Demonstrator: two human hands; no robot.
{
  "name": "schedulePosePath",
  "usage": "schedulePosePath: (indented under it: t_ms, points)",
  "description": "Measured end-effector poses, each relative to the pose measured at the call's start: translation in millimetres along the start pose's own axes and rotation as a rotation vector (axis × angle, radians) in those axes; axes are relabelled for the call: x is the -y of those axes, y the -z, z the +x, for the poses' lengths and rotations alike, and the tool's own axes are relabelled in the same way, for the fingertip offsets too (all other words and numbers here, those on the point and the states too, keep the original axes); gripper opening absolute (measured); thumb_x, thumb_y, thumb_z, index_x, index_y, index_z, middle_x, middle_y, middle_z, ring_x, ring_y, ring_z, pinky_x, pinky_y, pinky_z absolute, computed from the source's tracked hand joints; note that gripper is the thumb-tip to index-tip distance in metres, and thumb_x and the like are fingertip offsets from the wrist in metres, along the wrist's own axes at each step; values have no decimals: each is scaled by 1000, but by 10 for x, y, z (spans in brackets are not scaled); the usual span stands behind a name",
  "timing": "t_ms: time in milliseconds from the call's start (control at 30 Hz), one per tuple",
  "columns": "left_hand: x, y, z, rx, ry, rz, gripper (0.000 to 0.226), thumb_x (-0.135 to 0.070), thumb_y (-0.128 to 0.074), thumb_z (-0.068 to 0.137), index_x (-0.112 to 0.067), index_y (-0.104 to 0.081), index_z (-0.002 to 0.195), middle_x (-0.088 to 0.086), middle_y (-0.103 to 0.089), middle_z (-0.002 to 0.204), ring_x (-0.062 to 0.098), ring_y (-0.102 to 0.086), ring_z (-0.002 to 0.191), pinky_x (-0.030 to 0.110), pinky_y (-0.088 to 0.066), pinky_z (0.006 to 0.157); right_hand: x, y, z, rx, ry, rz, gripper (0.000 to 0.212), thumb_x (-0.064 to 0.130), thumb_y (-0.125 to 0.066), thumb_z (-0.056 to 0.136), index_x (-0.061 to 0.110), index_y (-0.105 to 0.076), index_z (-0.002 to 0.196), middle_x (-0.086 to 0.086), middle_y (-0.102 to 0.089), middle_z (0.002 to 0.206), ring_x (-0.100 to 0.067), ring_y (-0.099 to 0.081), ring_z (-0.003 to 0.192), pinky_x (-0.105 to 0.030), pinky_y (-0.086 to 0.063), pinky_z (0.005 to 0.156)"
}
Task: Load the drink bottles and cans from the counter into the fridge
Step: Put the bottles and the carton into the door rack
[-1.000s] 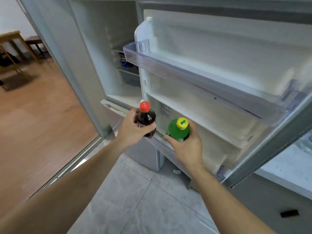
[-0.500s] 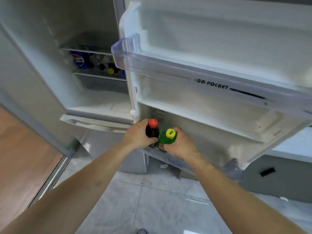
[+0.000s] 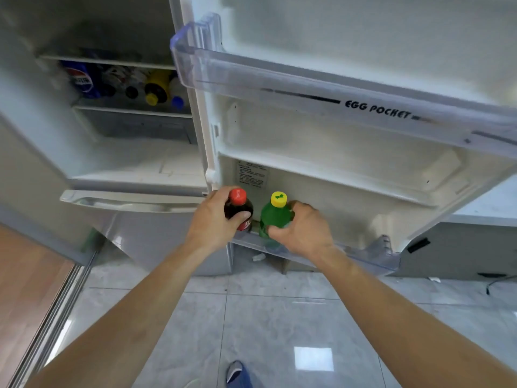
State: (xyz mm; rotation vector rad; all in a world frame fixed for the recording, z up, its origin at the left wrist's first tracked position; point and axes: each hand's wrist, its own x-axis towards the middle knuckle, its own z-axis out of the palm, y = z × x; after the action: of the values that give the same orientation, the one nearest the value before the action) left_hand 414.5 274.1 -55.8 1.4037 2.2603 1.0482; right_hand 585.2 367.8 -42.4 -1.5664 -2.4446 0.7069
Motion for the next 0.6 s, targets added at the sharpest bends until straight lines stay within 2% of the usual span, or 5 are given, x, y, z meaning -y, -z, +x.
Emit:
schedulePosePath:
  t_ms: [167, 300, 367, 500, 600]
  points:
    - [-13, -33, -157, -79, 38, -90, 55, -24, -76, 83, -23, -51, 132, 4, -56, 127, 19, -55, 111, 33, -47, 95, -49, -33, -64, 60, 25, 24, 62, 59, -73, 71, 26, -57, 122, -1, -67, 116, -22, -65, 104, -27, -49, 79]
    - [-179, -113, -369, -313, 10, -177, 48, -20, -71, 87, -21, -52, 131, -3, -50, 121, 16, -54, 113, 34, -46, 99, -225, 5, -283, -22, 105, 120, 71, 54, -74, 77, 24, -50, 136, -5, -61, 126, -24, -58, 116, -33, -48, 92]
    - [-326, -204, -483, -400, -63, -196, 42, -16, -69, 88, -18, -54, 127, 2, -50, 122, 14, -54, 110, 37, -50, 96, -351, 62, -452, -113, 149, 203, 64, 48, -73, 81, 22, -54, 136, -6, -63, 125, -25, -58, 116, -32, -47, 93]
    - [-630, -475, -721, -514, -132, -209, 46, -2, -69, 85, 3, -52, 127, 25, -40, 132, 28, -49, 121, 20, -39, 106, -730, 193, -875, -294, 206, 343, 41, 32, -74, 85, 13, -66, 121, -3, -69, 109, -22, -63, 104, -26, -46, 88]
    - [-901, -723, -931, -498, -125, -276, 49, -1, -68, 85, 3, -47, 129, 14, -35, 132, 37, -50, 119, 45, -46, 103, -1135, 290, -1252, -389, 163, 408, 30, 29, -70, 87, 14, -67, 114, 3, -69, 104, -14, -61, 97, -19, -45, 83]
